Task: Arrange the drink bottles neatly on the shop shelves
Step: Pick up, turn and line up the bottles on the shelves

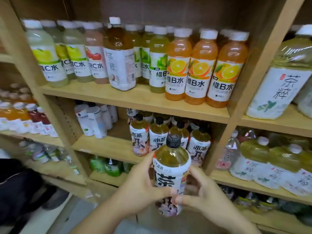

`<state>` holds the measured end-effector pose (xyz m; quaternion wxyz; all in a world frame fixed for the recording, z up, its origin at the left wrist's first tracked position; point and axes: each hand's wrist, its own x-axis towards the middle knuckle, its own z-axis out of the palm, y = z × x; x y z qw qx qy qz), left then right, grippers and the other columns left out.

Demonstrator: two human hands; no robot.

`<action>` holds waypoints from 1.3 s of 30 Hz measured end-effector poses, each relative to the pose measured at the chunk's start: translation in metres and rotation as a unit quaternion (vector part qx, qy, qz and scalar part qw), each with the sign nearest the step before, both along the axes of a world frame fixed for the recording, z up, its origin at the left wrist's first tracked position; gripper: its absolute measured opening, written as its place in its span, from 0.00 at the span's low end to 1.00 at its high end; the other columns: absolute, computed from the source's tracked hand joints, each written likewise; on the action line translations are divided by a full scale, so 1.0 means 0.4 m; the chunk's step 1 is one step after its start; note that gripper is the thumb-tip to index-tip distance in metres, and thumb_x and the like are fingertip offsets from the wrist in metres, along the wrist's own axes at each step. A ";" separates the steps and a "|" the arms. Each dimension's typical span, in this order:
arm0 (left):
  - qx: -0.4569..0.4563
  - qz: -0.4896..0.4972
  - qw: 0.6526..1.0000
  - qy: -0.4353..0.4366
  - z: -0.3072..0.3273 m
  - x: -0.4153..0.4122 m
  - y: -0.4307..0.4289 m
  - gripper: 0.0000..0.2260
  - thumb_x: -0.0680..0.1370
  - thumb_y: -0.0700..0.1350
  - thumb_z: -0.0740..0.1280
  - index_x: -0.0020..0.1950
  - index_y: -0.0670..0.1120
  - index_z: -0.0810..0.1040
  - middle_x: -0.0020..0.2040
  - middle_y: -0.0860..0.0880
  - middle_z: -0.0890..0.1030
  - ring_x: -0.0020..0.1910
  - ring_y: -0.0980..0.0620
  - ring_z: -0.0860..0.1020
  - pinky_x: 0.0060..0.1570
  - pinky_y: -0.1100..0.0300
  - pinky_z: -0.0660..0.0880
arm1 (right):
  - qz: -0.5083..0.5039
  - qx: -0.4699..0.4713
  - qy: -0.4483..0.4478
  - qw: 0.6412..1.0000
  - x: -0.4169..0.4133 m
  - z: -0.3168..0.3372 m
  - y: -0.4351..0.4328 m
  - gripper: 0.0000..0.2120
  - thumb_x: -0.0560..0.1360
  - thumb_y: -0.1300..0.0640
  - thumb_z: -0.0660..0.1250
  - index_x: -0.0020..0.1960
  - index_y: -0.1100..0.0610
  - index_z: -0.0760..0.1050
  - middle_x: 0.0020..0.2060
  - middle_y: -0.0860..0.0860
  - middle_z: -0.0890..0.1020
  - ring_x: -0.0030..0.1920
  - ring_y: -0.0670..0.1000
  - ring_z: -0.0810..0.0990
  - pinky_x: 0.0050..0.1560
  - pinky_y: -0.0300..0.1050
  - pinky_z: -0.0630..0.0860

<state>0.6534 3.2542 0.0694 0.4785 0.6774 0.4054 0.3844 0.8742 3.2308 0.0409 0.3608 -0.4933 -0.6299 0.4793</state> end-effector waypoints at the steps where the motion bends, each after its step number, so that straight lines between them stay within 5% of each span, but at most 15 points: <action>1: 0.002 0.015 1.000 0.003 -0.010 -0.027 0.008 0.37 0.67 0.37 0.83 0.68 0.62 0.74 0.64 0.61 0.82 0.65 0.60 0.79 0.65 0.62 0.75 | 0.011 -0.001 -0.004 1.000 -0.029 -0.004 0.017 0.46 0.65 0.55 0.83 0.78 0.44 0.66 0.72 0.40 0.73 0.70 0.46 0.76 0.66 0.48 0.77; 4: 0.009 0.074 0.997 0.016 -0.047 -0.093 0.042 0.38 0.64 0.40 0.84 0.63 0.71 0.75 0.63 0.61 0.82 0.65 0.60 0.79 0.65 0.58 0.74 | 0.031 0.016 -0.034 0.999 -0.107 -0.014 0.084 0.43 0.68 0.58 0.81 0.77 0.42 0.66 0.69 0.32 0.74 0.68 0.41 0.75 0.64 0.44 0.78; 9: -0.020 0.176 0.984 -0.010 -0.098 -0.174 0.108 0.35 0.64 0.37 0.84 0.68 0.52 0.76 0.61 0.53 0.84 0.62 0.52 0.81 0.62 0.52 0.78 | 0.070 0.014 -0.050 0.996 -0.220 -0.042 0.213 0.41 0.73 0.61 0.76 0.77 0.36 0.64 0.67 0.38 0.78 0.62 0.42 0.81 0.59 0.46 0.82; 14: -0.013 0.250 0.968 0.017 -0.134 -0.266 0.184 0.36 0.64 0.35 0.83 0.69 0.49 0.76 0.60 0.55 0.85 0.61 0.57 0.81 0.62 0.58 0.77 | 0.091 0.016 -0.057 0.994 -0.340 -0.095 0.334 0.39 0.71 0.54 0.77 0.76 0.35 0.64 0.67 0.38 0.77 0.66 0.42 0.77 0.62 0.52 0.80; 18: -0.029 0.279 0.960 0.027 -0.160 -0.312 0.223 0.35 0.66 0.38 0.83 0.69 0.55 0.75 0.60 0.59 0.84 0.61 0.60 0.81 0.61 0.60 0.77 | 0.007 0.014 -0.112 0.994 -0.389 -0.136 0.380 0.41 0.68 0.38 0.76 0.77 0.39 0.63 0.68 0.38 0.71 0.68 0.42 0.72 0.68 0.49 0.74; 23: -0.020 0.252 0.966 0.054 -0.194 -0.368 0.325 0.33 0.66 0.41 0.83 0.68 0.56 0.75 0.57 0.64 0.83 0.57 0.66 0.80 0.57 0.63 0.78 | -0.088 0.027 -0.115 0.989 -0.429 -0.167 0.424 0.31 0.75 0.43 0.74 0.74 0.42 0.68 0.63 0.39 0.71 0.59 0.35 0.74 0.57 0.26 0.70; 29: -0.014 0.174 0.983 0.054 -0.246 -0.431 0.514 0.34 0.68 0.41 0.82 0.69 0.57 0.73 0.58 0.62 0.83 0.57 0.65 0.81 0.57 0.61 0.79 | -0.231 0.035 -0.144 0.962 -0.510 -0.210 0.453 0.16 0.76 0.48 0.73 0.61 0.39 0.73 0.56 0.41 0.75 0.52 0.36 0.76 0.55 0.36 0.77; 34: -0.005 0.153 0.984 0.087 -0.302 -0.443 0.634 0.23 0.67 0.51 0.82 0.54 0.61 0.72 0.53 0.58 0.83 0.47 0.62 0.81 0.48 0.58 0.81 | -0.375 0.036 -0.138 0.916 -0.590 -0.246 0.472 0.05 0.78 0.49 0.71 0.50 0.43 0.75 0.50 0.44 0.79 0.49 0.38 0.78 0.49 0.35 0.75; 36: -0.006 0.145 0.984 0.101 -0.315 -0.434 0.668 0.24 0.65 0.55 0.82 0.54 0.61 0.73 0.54 0.57 0.83 0.52 0.58 0.82 0.52 0.54 0.82 | -0.444 0.017 -0.128 0.887 -0.614 -0.265 0.488 0.08 0.77 0.46 0.71 0.48 0.48 0.75 0.48 0.47 0.80 0.47 0.42 0.78 0.44 0.33 0.73; 39: 0.031 0.118 0.985 0.119 -0.310 -0.417 0.696 0.28 0.67 0.53 0.82 0.63 0.58 0.73 0.54 0.61 0.81 0.53 0.60 0.81 0.53 0.64 0.78 | -0.534 -0.022 -0.100 0.839 -0.627 -0.278 0.507 0.15 0.74 0.44 0.74 0.52 0.51 0.73 0.50 0.48 0.77 0.48 0.47 0.77 0.41 0.31 0.68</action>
